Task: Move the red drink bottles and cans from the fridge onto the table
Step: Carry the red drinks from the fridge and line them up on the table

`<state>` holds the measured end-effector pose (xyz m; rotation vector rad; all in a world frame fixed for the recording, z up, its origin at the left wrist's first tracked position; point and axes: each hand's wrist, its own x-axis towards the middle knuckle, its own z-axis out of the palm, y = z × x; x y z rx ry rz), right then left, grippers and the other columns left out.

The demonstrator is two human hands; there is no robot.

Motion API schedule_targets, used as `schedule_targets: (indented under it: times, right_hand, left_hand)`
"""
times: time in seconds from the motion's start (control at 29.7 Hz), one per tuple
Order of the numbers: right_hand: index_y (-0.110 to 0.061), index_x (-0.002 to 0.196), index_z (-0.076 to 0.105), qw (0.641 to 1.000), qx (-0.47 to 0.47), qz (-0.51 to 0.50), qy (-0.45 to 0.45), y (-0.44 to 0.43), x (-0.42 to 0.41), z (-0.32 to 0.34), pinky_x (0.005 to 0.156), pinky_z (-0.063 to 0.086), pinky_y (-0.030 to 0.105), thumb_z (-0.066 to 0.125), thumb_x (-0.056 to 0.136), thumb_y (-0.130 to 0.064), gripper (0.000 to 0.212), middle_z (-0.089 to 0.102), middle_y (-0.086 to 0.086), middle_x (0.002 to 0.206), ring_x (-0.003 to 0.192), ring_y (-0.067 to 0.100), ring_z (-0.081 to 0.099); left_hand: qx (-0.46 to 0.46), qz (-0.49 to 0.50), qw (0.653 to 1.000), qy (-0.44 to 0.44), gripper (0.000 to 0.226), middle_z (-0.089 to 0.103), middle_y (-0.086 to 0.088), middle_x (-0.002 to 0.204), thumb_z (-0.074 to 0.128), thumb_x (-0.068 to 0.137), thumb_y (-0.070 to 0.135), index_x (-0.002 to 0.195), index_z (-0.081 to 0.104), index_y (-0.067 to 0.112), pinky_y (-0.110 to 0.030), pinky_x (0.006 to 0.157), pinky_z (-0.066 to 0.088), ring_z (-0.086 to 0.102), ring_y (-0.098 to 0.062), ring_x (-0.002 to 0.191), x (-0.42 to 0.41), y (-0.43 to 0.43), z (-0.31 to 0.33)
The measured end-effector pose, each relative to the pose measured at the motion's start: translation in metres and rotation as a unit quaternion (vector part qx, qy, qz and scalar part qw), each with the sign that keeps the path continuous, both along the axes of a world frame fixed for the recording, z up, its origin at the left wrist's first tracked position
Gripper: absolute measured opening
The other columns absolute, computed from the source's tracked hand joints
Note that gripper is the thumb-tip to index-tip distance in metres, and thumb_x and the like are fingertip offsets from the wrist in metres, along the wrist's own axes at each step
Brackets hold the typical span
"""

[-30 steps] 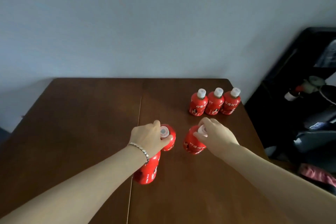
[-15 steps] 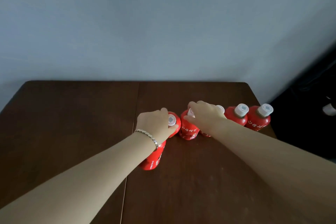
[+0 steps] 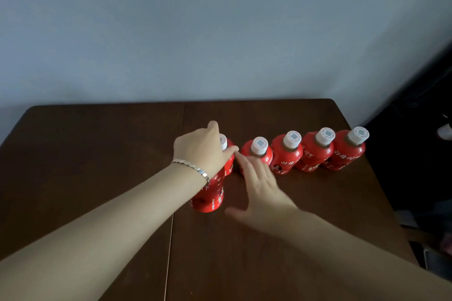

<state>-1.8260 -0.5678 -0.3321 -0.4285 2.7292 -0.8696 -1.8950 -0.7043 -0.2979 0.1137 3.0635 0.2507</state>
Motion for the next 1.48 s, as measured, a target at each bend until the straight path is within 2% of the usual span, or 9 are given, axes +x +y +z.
schedule_targets:
  times: [0.07, 0.2, 0.34, 0.47, 0.77, 0.94, 1.18, 1.31, 1.48]
  right_hand:
    - [-0.023, 0.150, 0.006, 0.991, -0.062, -0.013, -0.121, -0.011, 0.011, -0.004, 0.115, 0.025, 0.027, 0.078, 0.069, -0.042, 0.110, 0.019, -0.009, 0.148, 0.139, 0.007, 0.019]
    - [-0.030, 0.128, 0.048, 0.992, -0.094, -0.068, -0.049, -0.024, 0.014, -0.021, 0.095, 0.045, 0.026, 0.075, 0.063, -0.044, 0.071, 0.051, -0.012, 0.127, 0.119, 0.010, 0.050]
    - [-0.030, 0.126, 0.047, 0.980, -0.082, -0.170, -0.061, -0.009, 0.029, -0.044, 0.091, 0.043, 0.020, 0.081, 0.060, -0.038, 0.074, 0.054, -0.014, 0.121, 0.111, 0.009, 0.055]
    - [-0.028, 0.130, 0.039, 0.979, -0.059, -0.187, -0.061, -0.017, 0.032, -0.050, 0.090, 0.046, 0.024, 0.079, 0.066, -0.041, 0.077, 0.046, -0.013, 0.126, 0.114, 0.011, 0.053]
    - [-0.025, 0.143, 0.020, 0.971, -0.026, -0.209, -0.115, -0.030, 0.030, -0.051, 0.094, 0.048, 0.031, 0.071, 0.074, -0.051, 0.090, 0.038, -0.003, 0.136, 0.119, 0.021, 0.053]
    - [-0.022, 0.146, 0.017, 0.955, -0.065, -0.264, -0.116, -0.051, 0.016, -0.052, 0.095, 0.047, 0.034, 0.072, 0.075, -0.049, 0.093, 0.035, 0.001, 0.140, 0.126, 0.022, 0.046]
    - [-0.016, 0.150, -0.007, 0.930, -0.118, -0.265, -0.228, -0.037, 0.013, -0.051, 0.113, 0.032, 0.039, 0.077, 0.074, -0.012, 0.113, 0.009, 0.010, 0.151, 0.142, 0.028, 0.023]
    - [-0.009, 0.149, 0.008, 0.868, -0.232, -0.366, -0.243, -0.003, 0.008, -0.060, 0.109, 0.038, 0.039, 0.062, 0.078, 0.006, 0.090, 0.021, 0.008, 0.151, 0.138, 0.025, 0.032]
    - [-0.020, 0.147, 0.020, 0.806, -0.386, -0.374, -0.250, -0.004, -0.004, -0.064, 0.106, 0.042, 0.041, 0.049, 0.078, 0.021, 0.086, 0.046, -0.002, 0.137, 0.131, 0.015, 0.044]
  left_hand:
    - [0.032, -0.001, 0.999, 0.031, 0.043, 0.064, 0.001, 0.093, 0.046, 0.089, 0.055, 0.108, 0.048, 0.017, -0.029, 0.064, 0.040, 0.065, -0.025, 0.090, 0.018, 0.002, 0.001]
    - [0.156, -0.034, 0.987, -0.018, 0.038, 0.059, 0.007, 0.085, 0.048, 0.086, 0.056, 0.107, 0.044, 0.025, -0.027, 0.066, 0.041, 0.063, -0.021, 0.086, 0.056, 0.011, -0.002]
    - [0.224, 0.050, 0.973, 0.015, 0.046, 0.058, 0.010, 0.104, 0.052, 0.083, 0.056, 0.118, 0.045, 0.026, -0.030, 0.076, 0.045, 0.062, -0.018, 0.093, 0.043, -0.005, -0.013]
    - [0.455, 0.161, 0.863, -0.149, 0.063, 0.031, 0.006, 0.150, 0.047, 0.089, 0.053, 0.144, 0.026, 0.032, -0.041, 0.109, 0.034, 0.038, -0.017, 0.133, -0.006, -0.016, -0.030]
    - [0.372, 0.093, 0.894, -0.231, 0.046, 0.051, -0.003, 0.134, 0.029, 0.096, 0.052, 0.131, 0.048, 0.029, -0.044, 0.104, 0.042, 0.048, -0.021, 0.122, -0.004, -0.001, -0.045]
    - [0.358, 0.083, 0.901, -0.230, 0.049, 0.043, -0.001, 0.144, 0.026, 0.098, 0.049, 0.139, 0.039, 0.026, -0.025, 0.101, 0.027, 0.039, -0.019, 0.133, -0.002, 0.000, -0.044]
    - [0.477, 0.224, 0.821, -0.219, 0.071, 0.026, -0.003, 0.154, 0.035, 0.091, 0.058, 0.150, 0.013, 0.026, -0.038, 0.113, 0.021, 0.029, -0.024, 0.140, 0.017, 0.011, -0.055]
    - [0.537, 0.272, 0.774, -0.197, 0.069, 0.025, -0.001, 0.155, 0.037, 0.090, 0.060, 0.149, 0.011, 0.034, -0.041, 0.112, 0.023, 0.032, -0.025, 0.139, 0.028, 0.020, -0.058]
    - [0.535, 0.275, 0.776, -0.190, 0.067, 0.025, 0.001, 0.155, 0.038, 0.091, 0.058, 0.148, 0.013, 0.035, -0.041, 0.111, 0.026, 0.033, -0.025, 0.138, 0.026, 0.019, -0.061]
